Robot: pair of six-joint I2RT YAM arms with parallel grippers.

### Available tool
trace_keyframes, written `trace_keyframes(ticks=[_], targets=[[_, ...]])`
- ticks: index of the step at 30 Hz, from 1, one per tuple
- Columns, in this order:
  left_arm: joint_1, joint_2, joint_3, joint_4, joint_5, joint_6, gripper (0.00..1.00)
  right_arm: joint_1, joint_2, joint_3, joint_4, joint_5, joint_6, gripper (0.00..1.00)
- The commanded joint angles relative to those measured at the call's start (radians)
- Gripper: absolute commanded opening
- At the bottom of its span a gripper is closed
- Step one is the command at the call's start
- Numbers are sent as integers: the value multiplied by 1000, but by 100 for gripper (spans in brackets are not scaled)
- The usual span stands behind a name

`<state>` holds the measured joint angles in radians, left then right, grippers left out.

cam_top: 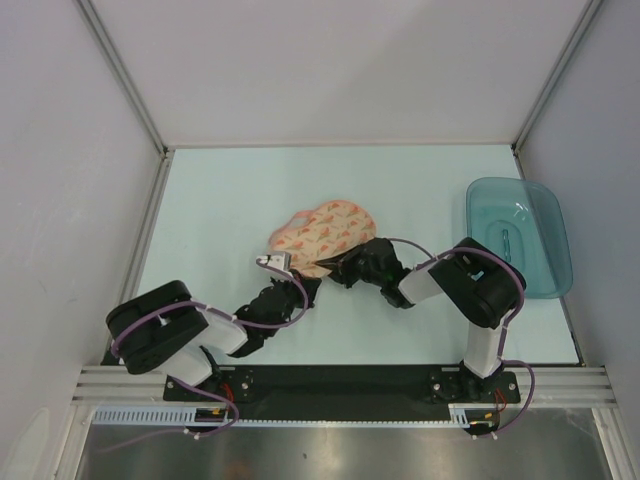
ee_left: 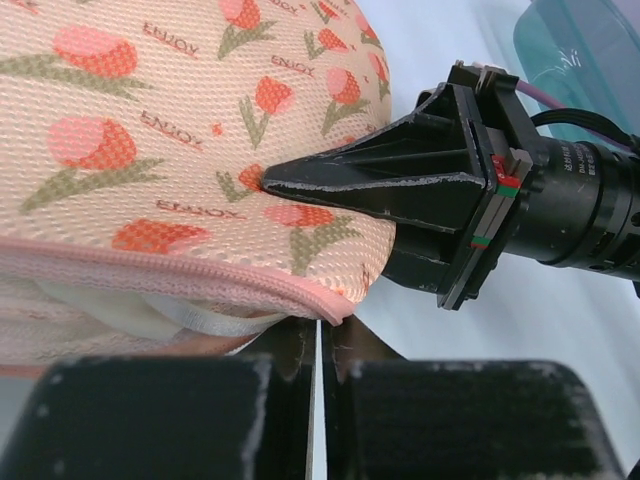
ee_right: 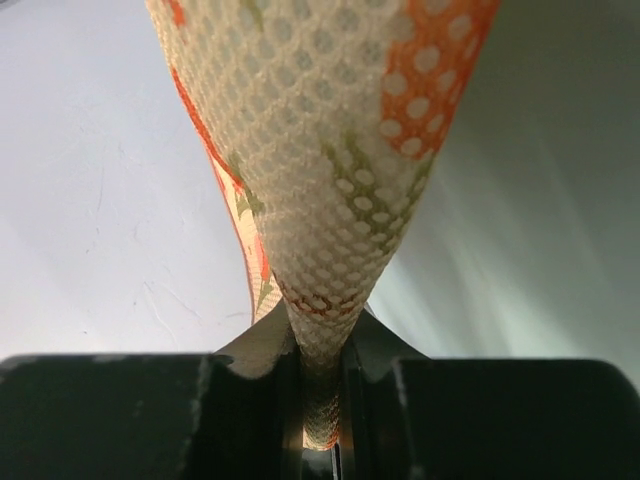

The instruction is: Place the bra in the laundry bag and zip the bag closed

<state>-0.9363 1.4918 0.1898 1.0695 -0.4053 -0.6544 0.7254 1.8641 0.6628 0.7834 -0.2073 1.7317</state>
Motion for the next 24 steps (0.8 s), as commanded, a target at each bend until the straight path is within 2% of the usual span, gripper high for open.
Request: trace_keyframes(ticks=[1, 6, 14, 19, 21, 23, 24], targets=[[16, -36, 16, -22, 2, -11, 0, -6, -36, -19, 40, 20, -4, 7], [19, -87, -22, -92, 28, -40, 0, -47, -51, -9, -12, -7, -69, 3], [19, -286, -98, -310, 52, -91, 0, -156, -111, 29, -197, -59, -242, 3], [21, -390, -134, -405, 19, -83, 0, -214, -114, 49, -248, -116, -322, 3], [22, -427, -139, -421, 29, -71, 0, -250, -88, 99, -289, -190, -409, 3], [25, -441, -136, -411, 98, -18, 0, -265, -72, 138, -355, -248, -493, 4], [24, -436, -133, -402, 129, -7, 0, -280, -62, 194, -399, -271, -589, 6]])
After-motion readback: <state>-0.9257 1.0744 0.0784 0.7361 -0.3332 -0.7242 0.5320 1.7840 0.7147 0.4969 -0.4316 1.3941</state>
